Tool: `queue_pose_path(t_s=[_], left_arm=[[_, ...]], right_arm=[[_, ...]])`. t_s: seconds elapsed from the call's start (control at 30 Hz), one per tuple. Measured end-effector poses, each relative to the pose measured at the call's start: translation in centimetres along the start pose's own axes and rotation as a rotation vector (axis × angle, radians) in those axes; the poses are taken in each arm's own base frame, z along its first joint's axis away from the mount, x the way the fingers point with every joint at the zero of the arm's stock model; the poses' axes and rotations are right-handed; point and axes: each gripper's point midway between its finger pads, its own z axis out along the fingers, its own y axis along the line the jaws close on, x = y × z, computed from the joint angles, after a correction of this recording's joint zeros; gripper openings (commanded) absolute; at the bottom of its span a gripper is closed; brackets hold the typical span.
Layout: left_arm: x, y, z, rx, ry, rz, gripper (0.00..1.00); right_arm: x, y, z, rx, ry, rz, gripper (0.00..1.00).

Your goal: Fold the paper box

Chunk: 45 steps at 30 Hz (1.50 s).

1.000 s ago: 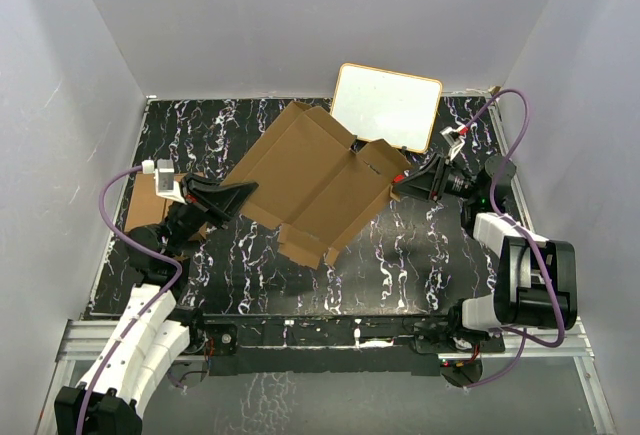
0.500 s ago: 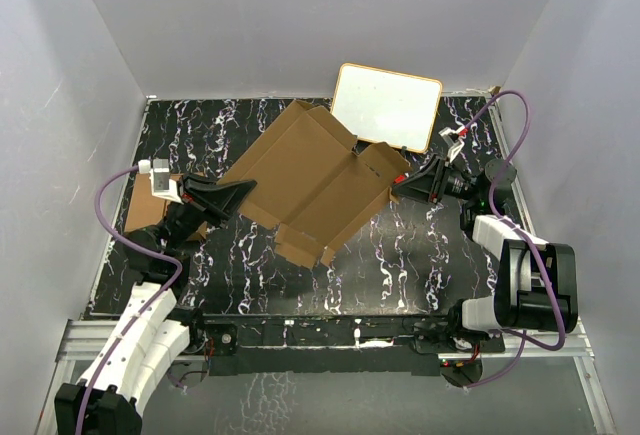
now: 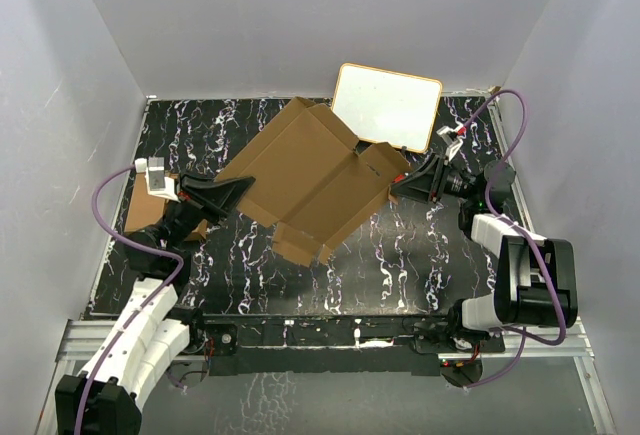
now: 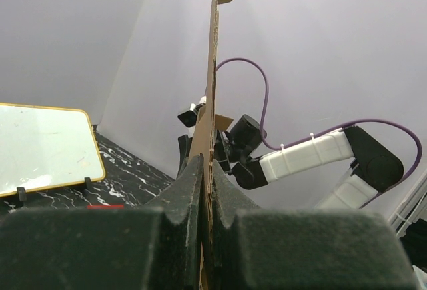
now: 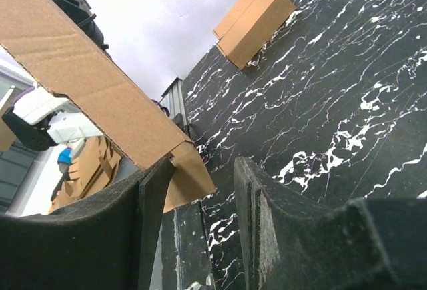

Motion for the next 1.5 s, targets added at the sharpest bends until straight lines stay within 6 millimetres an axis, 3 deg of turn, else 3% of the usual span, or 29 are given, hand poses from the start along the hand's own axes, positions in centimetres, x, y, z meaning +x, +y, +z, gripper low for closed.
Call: queue_pose_path(t_s=[0.2, 0.47, 0.7, 0.87, 0.97, 1.2, 1.5], left_arm=[[-0.2, 0.4, 0.2, -0.012, -0.015, -0.009, 0.00], [0.2, 2.0, 0.5, -0.067, 0.002, -0.045, 0.00], [1.1, 3.5, 1.4, -0.075, 0.043, -0.102, 0.00], [1.3, 3.7, 2.1, -0.042, 0.063, -0.123, 0.00], [1.3, 3.6, 2.4, -0.023, 0.071, -0.134, 0.00], [0.8, 3.2, 2.8, -0.001, 0.073, -0.126, 0.00], [0.4, 2.9, 2.8, 0.006, 0.069, -0.119, 0.00]], right_arm=[[-0.5, 0.9, 0.4, -0.033, 0.013, -0.015, 0.50], [-1.6, 1.6, 0.4, -0.075, 0.071, -0.092, 0.65], [-0.9, 1.8, -0.4, -0.087, 0.121, -0.144, 0.82], [-3.4, 2.2, -1.2, -0.063, 0.103, -0.252, 0.82], [-4.6, 1.4, -2.5, -0.017, 0.069, -0.266, 0.82], [-4.6, -0.4, -4.7, 0.053, 0.018, -0.221, 0.81], [-4.5, -1.1, -6.1, 0.096, -0.013, -0.251, 0.65]])
